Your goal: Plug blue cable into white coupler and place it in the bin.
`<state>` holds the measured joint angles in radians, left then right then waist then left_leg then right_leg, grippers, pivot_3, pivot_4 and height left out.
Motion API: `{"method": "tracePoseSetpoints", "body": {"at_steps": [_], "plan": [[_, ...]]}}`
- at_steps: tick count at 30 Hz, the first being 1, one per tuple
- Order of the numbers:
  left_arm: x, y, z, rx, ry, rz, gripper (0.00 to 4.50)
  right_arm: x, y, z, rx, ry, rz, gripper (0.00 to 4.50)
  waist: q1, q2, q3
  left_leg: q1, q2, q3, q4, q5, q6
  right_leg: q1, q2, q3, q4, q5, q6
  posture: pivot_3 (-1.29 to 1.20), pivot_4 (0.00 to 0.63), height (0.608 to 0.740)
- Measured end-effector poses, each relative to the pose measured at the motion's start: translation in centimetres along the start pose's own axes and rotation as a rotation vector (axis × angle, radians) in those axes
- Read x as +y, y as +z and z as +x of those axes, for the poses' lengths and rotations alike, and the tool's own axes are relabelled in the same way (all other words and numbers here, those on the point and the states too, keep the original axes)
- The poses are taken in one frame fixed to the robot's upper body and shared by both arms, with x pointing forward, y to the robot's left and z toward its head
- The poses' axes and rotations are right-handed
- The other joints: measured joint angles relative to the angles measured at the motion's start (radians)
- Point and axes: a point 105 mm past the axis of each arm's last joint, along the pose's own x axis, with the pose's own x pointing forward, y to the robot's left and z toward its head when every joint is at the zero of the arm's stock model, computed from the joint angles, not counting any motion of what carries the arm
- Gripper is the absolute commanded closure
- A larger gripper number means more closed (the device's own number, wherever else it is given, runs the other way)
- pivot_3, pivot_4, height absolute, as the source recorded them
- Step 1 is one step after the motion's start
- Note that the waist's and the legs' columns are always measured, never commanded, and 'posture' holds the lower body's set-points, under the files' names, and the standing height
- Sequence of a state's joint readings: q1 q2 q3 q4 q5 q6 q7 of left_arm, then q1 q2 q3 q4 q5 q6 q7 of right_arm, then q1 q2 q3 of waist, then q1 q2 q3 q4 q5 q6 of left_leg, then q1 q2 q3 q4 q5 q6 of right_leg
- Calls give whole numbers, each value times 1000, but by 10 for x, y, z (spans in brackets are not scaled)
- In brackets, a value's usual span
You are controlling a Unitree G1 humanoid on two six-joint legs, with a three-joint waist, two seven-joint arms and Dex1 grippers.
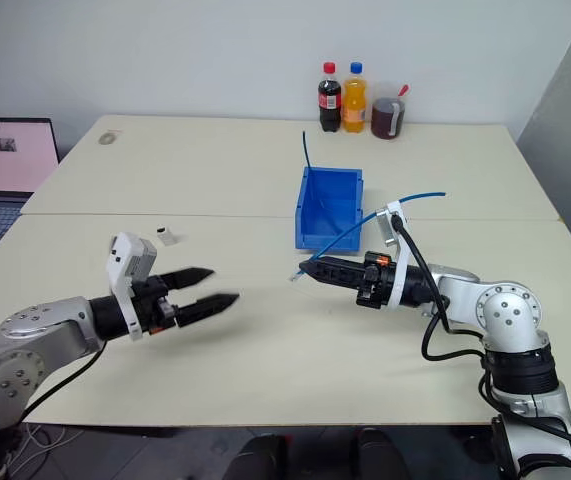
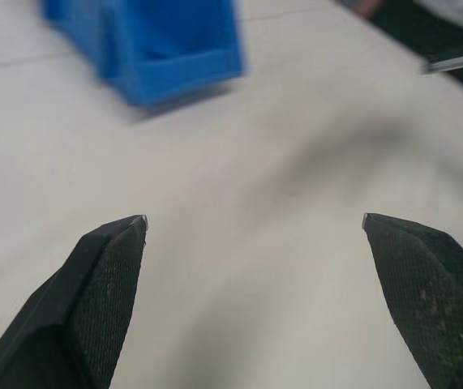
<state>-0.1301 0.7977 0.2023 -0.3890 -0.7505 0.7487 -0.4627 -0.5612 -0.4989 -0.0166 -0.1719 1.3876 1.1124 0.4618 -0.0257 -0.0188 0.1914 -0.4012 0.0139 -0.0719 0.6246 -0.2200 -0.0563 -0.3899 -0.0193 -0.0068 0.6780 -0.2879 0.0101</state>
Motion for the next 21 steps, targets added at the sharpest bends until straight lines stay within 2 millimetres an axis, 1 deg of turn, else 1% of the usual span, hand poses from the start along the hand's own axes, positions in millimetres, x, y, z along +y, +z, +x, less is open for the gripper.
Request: {"method": "tracePoseSetpoints", "body": {"at_steps": [2,4,5,6,7,9,11,13,14,17,21], "plan": [[29,-7,2,-33,278,30,29,0,1,0,9,1,-22,4358,1,0,0,0,0,0,0,0,0,0,0,1,0,1,1,0,150,740],[57,-21,-3,-11,560,82,29,-1,1,0,15,3,-32,4358,2,-1,0,0,0,0,1,0,0,0,0,1,0,1,2,0,150,740],[67,-30,-6,10,669,108,29,-3,2,0,18,-3,-37,4358,2,-1,0,0,-1,1,1,0,0,0,0,1,0,1,2,0,150,740],[74,-37,-8,30,743,130,29,-4,2,1,19,-7,-39,4358,2,-1,0,0,-1,0,1,0,0,0,0,1,0,1,2,0,150,740],[80,-48,-6,53,823,135,29,-7,1,1,21,-15,-43,4358,3,-1,0,0,-1,0,1,0,0,0,0,0,0,1,2,0,150,740],[83,-55,-2,60,868,121,29,-6,1,4,23,-7,-46,4358,4,-1,0,0,-1,0,1,0,0,0,-1,-1,1,1,2,0,150,740],[88,-58,11,45,885,79,29,-4,4,6,25,3,-60,4358,12,-1,0,-1,-1,-1,2,0,0,0,0,-2,2,1,2,0,150,740],[90,-55,20,12,874,58,29,-2,6,7,25,8,-69,4358,18,-3,-1,-1,-1,-1,2,0,0,0,0,-2,1,2,2,0,150,740],[96,-53,26,-8,866,56,29,-2,6,7,23,6,-71,4358,20,-3,-1,-1,-2,0,2,0,0,0,-1,-3,2,2,2,0,150,740],[108,-53,34,-36,864,22,29,-3,6,6,21,1,-71,4358,21,-3,-1,-1,-2,1,2,0,0,0,-1,-3,1,3,1,0,150,740],[120,-54,47,-57,858,-30,29,-1,3,5,29,-3,-76,4358,21,-3,-1,-1,-2,1,2,0,0,0,-1,-4,1,5,-1,0,150,740]]}}
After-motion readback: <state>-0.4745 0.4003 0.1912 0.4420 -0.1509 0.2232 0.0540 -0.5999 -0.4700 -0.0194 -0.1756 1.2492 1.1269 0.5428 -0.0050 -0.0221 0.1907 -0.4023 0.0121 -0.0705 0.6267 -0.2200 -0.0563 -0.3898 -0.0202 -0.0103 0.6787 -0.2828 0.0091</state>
